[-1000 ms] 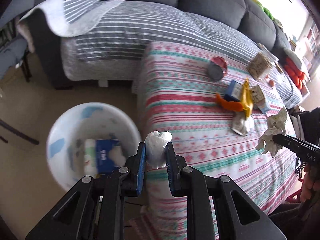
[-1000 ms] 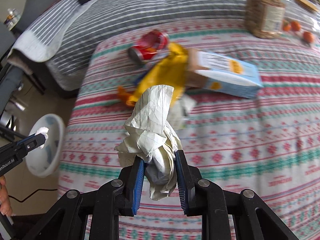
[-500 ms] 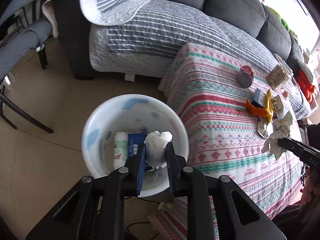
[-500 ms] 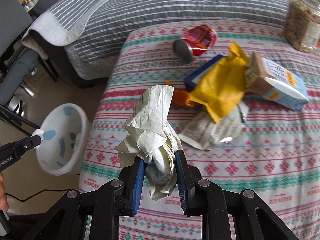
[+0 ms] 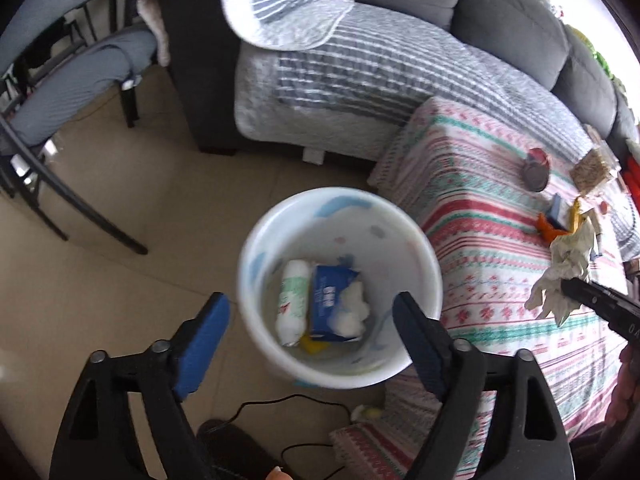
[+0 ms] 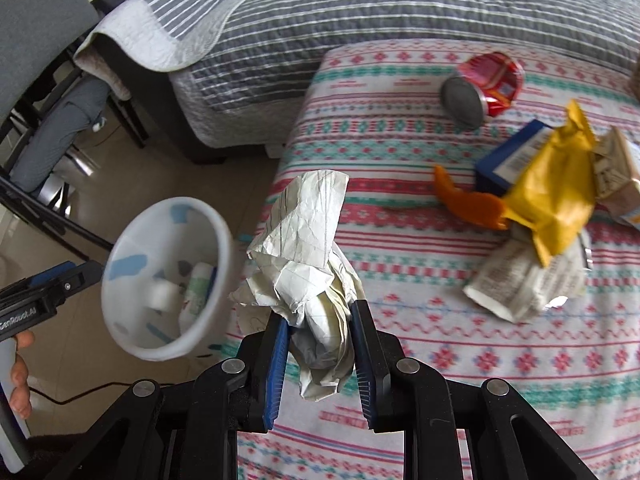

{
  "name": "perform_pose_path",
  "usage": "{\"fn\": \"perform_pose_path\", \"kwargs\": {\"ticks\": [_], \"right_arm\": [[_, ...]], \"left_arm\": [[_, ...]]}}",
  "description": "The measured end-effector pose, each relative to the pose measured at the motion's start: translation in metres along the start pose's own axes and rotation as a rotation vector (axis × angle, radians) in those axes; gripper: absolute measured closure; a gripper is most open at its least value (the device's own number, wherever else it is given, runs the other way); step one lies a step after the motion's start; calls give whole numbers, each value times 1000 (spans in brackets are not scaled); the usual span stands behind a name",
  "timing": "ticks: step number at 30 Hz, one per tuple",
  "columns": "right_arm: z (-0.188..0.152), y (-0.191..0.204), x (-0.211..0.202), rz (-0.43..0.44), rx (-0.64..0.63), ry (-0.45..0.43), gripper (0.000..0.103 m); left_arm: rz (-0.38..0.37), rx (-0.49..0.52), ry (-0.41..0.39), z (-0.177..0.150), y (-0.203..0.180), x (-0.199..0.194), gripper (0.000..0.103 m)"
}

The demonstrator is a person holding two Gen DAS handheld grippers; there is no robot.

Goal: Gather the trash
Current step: 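Drop the tissue into the bin while the right gripper drops the crumpled paper in, then grasp the yellow snack wrapper on the table with the left gripper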

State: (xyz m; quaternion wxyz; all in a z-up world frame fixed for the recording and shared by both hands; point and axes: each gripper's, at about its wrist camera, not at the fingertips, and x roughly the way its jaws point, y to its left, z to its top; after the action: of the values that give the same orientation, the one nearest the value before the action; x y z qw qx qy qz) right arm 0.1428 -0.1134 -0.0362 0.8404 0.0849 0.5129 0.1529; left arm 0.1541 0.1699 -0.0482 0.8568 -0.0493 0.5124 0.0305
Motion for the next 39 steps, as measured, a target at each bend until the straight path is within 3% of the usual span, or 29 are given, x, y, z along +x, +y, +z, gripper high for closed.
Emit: {"fn": "perform_pose_path", "kwargs": {"ticks": [11,17,25,26,28,30,34,39], "right_arm": [[12,57,40,58,-80,44,74],[18,90,63,52,-145,87,73],[28,110,83,59,-158,81,69],[30,111,85,66,-151,80,68],[33,111,86,96,-131,75,43],[36,111,83,112,-127,61,32],[36,111,70,84,-162,35,29],[31,94,49,68,-163,20,22]], "left_arm": [[114,-27,-8,-11,40,-5,11],[111,-38,-1,-12,48,-5,11],[109,-41,-4,-11,48,-7,11],[106,-41,-4,-10,48,-8,11],[103,-39,-7,-10,46,-9,11],[102,-34,-9,-10,44,-9,11],[85,-32,-6,-8,38,-11,11],[66,-8,-13,-5,20,-13,2]]}}
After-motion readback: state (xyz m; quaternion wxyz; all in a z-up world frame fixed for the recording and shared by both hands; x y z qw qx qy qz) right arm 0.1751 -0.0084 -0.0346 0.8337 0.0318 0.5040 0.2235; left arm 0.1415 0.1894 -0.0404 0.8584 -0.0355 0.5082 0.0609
